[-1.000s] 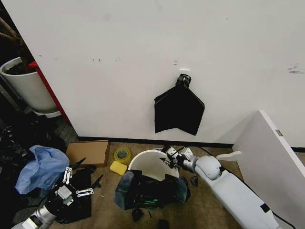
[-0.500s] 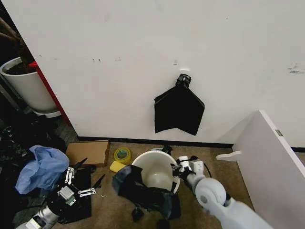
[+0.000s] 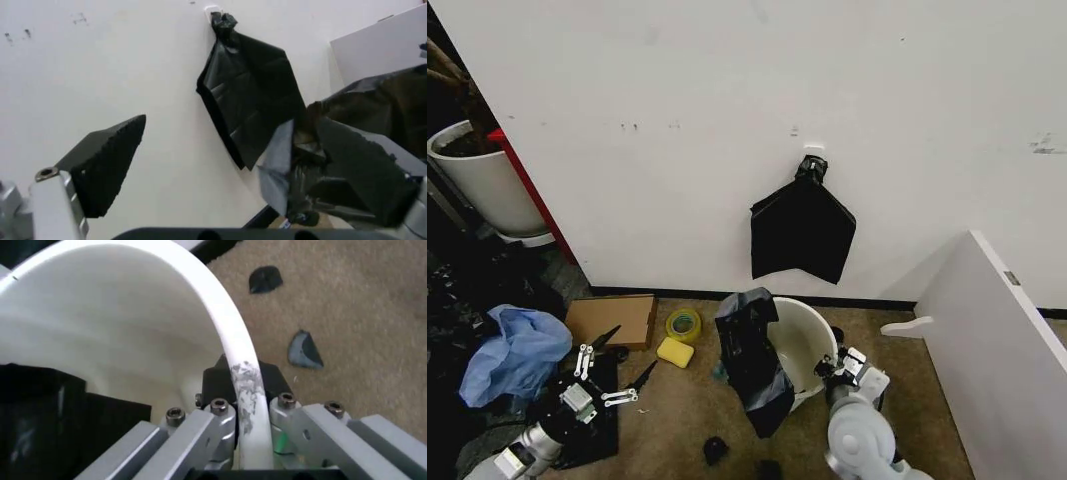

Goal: Place the garbage bag over the trash bin.

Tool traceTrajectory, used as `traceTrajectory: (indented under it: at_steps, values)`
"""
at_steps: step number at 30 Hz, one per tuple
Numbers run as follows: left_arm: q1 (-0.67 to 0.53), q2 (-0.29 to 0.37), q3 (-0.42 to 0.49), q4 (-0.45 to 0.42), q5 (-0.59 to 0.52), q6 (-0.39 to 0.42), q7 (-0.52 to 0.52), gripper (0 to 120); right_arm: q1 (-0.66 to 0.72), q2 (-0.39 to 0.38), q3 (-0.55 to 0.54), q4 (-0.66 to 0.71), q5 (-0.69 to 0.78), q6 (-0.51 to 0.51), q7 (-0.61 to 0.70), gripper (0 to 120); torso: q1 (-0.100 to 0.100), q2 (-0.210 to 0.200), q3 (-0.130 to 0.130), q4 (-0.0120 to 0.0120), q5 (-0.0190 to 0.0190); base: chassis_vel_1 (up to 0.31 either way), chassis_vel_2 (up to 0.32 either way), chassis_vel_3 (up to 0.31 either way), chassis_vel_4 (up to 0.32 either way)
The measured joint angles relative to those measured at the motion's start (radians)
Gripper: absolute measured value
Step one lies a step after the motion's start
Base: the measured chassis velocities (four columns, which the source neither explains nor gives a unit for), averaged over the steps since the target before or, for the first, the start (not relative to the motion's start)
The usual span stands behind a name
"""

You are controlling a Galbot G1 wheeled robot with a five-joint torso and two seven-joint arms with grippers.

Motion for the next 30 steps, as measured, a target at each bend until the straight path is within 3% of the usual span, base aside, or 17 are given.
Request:
traceTrajectory:
  at_steps: [5,11,13,15,19,21,22,28,30]
  values:
    - [-0.002,0.007,0.0,0.006,-0.007,-0.001,-0.001,100,-0.014,0.016,-0.014,0.002,-0.033,-0.013,0.002,4,0.0,0.0,0.0,0.0001,0.0,0.0,0.0,0.0,0.0]
    - [-0.006,0.025,-0.001,0.032,-0.024,-0.005,0.003,100,-0.08,0.007,-0.036,0.1,-0.179,-0.03,-0.007,30,0.0,0.0,0.0,0.0,-0.0001,0.0,0.0,0.0,0.0]
    - [-0.006,0.027,0.0,0.034,-0.025,-0.005,0.004,100,-0.088,0.004,-0.034,0.113,-0.189,-0.033,-0.003,31,0.0,0.0,0.0,0.0,0.0,0.0,0.0,0.0,0.0]
    - [-0.007,0.031,0.001,0.038,-0.027,-0.005,0.005,100,-0.115,-0.009,-0.02,0.151,-0.213,-0.038,-0.003,43,0.0,0.0,0.0,0.0,0.0,0.0,0.0,0.0,0.0]
    - [-0.008,0.032,0.007,0.039,-0.026,-0.005,0.005,100,-0.139,-0.044,-0.011,0.19,-0.29,-0.023,-0.092,53,0.0,0.0,0.0,-0.0002,0.0,0.0,0.0,0.0,0.0]
    - [-0.008,0.03,0.009,0.036,-0.023,-0.005,0.005,100,-0.147,-0.072,-0.016,0.214,-0.369,0.005,-0.199,59,0.0,0.0,0.0,-0.0002,0.0,0.0,0.0,0.0,0.0]
    - [-0.006,0.025,0.01,0.03,-0.019,-0.005,0.005,100,-0.148,-0.092,-0.032,0.238,-0.43,0.013,-0.277,68,0.0,0.0,0.0,-0.0001,0.0001,0.0,0.0,0.0,0.0]
    - [0.003,0.011,0.01,0.018,-0.006,-0.005,0.004,100,-0.129,-0.141,-0.088,0.305,-0.476,-0.128,-0.399,87,0.0,0.0,0.0,0.0,0.0,0.0,0.0,0.0,0.0]
    - [0.005,0.008,0.01,0.016,-0.003,-0.005,0.003,100,-0.098,-0.157,-0.099,0.291,-0.473,-0.224,-0.438,96,0.0,0.0,0.0,0.0001,0.0001,0.0,0.0,0.0,0.0]
